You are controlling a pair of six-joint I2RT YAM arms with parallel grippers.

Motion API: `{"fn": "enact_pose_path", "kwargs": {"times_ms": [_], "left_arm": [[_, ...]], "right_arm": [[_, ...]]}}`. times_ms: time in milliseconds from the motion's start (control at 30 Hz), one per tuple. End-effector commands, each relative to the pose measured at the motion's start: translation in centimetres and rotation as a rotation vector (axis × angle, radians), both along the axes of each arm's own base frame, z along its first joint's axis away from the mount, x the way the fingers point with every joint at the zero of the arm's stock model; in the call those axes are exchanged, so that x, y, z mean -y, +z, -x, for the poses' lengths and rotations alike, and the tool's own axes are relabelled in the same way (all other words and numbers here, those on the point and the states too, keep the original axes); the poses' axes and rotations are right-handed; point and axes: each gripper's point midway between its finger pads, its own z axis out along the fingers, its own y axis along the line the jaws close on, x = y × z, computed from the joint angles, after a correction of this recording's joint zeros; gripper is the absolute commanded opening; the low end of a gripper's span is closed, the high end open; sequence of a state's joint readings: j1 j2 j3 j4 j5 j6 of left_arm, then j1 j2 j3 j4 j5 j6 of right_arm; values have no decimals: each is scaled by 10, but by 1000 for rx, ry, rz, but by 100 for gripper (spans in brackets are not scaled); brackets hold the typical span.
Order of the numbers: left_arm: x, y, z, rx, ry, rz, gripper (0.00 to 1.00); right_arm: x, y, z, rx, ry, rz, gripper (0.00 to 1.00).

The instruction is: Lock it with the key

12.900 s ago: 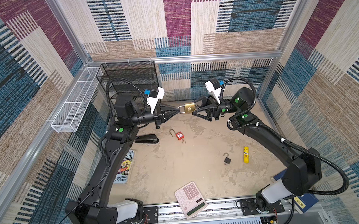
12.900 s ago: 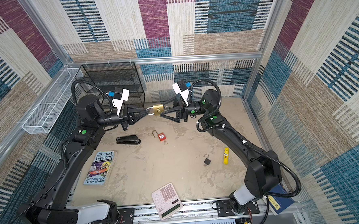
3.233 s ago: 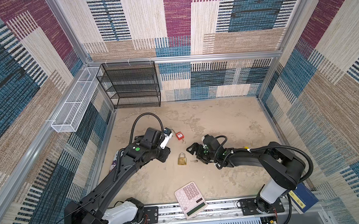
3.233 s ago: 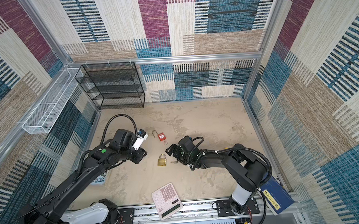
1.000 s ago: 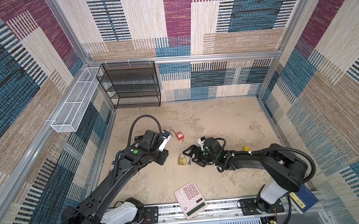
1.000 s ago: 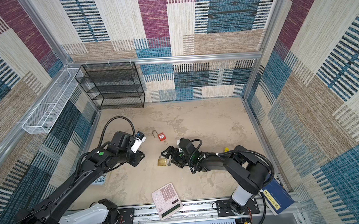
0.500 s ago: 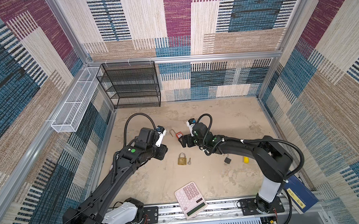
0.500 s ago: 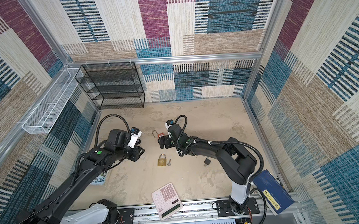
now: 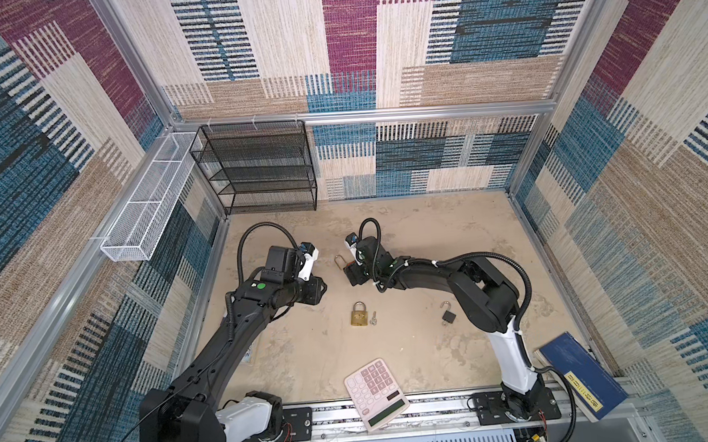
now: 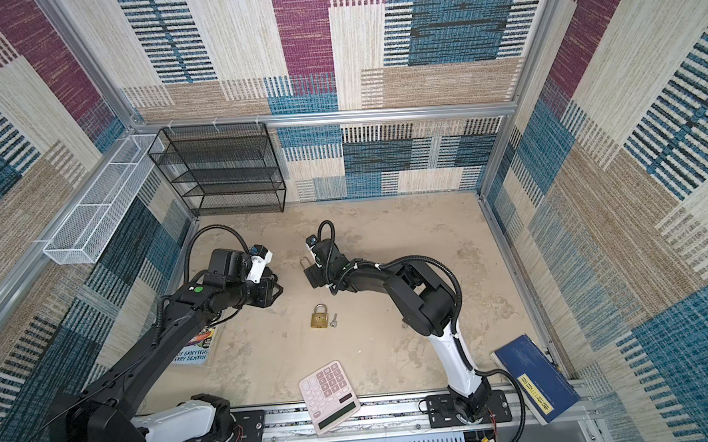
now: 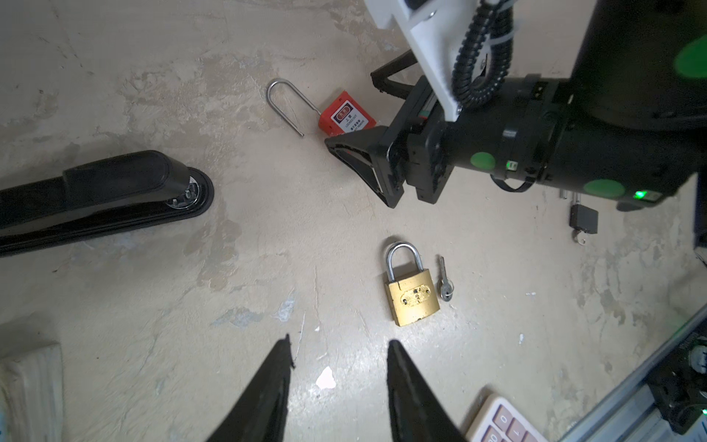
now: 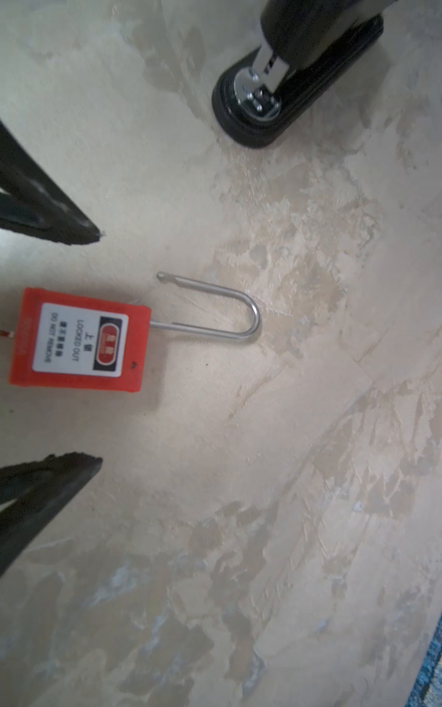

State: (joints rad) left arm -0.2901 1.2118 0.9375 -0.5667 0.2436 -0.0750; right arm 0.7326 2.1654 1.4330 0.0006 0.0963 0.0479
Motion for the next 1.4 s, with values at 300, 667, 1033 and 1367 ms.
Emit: {"fn": "enact_pose_path", "kwargs": {"times_ms": [300, 667, 1033, 1367], "left_arm": [[3, 1, -5, 12, -11, 18, 43], [6, 18, 2, 76, -85, 9, 42], [47, 92, 35, 459, -612, 33, 40], [92, 132, 63, 866, -1156, -54, 38]], "right_arm": [[5, -22, -1, -46, 19, 27, 68], [4, 22, 0, -114, 62, -136, 40], [36, 121, 55, -435, 208, -572, 39], [58, 170, 102, -508, 239, -608, 38]]}}
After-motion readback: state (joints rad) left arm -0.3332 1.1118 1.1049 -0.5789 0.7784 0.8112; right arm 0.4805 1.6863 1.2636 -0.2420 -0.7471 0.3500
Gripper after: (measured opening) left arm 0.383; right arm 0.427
